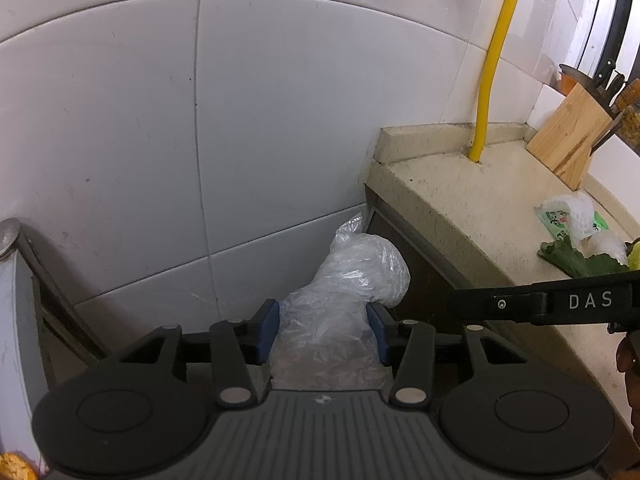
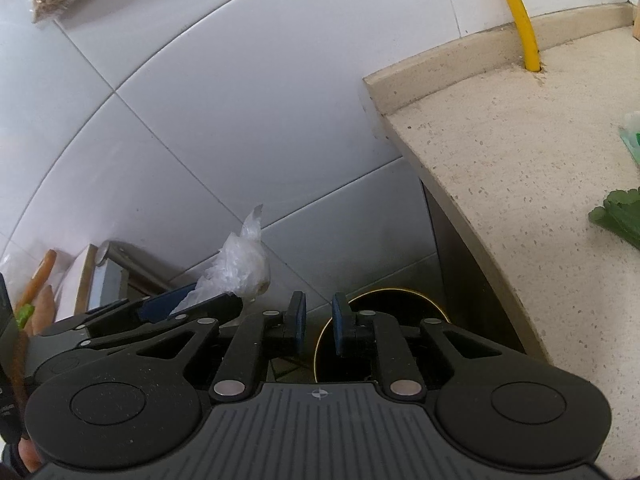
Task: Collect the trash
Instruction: 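Open the right tool to drop the green leaf while the left tool releases the bag, then move both tools back up to the vegetable pile on the counter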
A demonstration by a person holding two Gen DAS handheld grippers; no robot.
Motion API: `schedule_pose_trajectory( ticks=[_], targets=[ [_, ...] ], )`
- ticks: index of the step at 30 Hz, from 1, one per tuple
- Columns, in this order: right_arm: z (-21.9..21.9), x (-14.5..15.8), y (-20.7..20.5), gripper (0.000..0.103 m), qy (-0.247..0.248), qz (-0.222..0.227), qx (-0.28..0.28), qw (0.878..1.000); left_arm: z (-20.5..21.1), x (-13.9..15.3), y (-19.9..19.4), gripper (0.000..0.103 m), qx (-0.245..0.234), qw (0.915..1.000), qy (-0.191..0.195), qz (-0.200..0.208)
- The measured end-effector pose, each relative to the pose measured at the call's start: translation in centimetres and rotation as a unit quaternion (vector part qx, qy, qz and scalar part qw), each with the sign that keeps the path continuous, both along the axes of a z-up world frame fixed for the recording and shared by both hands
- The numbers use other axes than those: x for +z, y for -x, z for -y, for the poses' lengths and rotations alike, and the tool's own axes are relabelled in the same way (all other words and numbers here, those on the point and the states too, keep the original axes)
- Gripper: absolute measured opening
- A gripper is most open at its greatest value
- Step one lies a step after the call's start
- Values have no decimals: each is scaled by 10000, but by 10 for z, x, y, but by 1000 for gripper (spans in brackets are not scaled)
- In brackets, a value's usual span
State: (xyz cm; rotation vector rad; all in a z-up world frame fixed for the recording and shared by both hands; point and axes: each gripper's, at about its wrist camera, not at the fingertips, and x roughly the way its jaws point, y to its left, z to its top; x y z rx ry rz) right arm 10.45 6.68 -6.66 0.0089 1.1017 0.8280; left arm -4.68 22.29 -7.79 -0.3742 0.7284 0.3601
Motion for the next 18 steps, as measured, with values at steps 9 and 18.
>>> schedule_pose_trajectory(
  ticks=[9, 18],
  targets=[
    [1, 1, 0, 21, -7, -1, -14, 10000, 1, 0, 0, 50, -3, 10000, -54, -12],
    [4, 1, 1, 22, 4, -7, -24, 10000, 1, 1, 0, 56, -17, 10000, -43, -6]
  ],
)
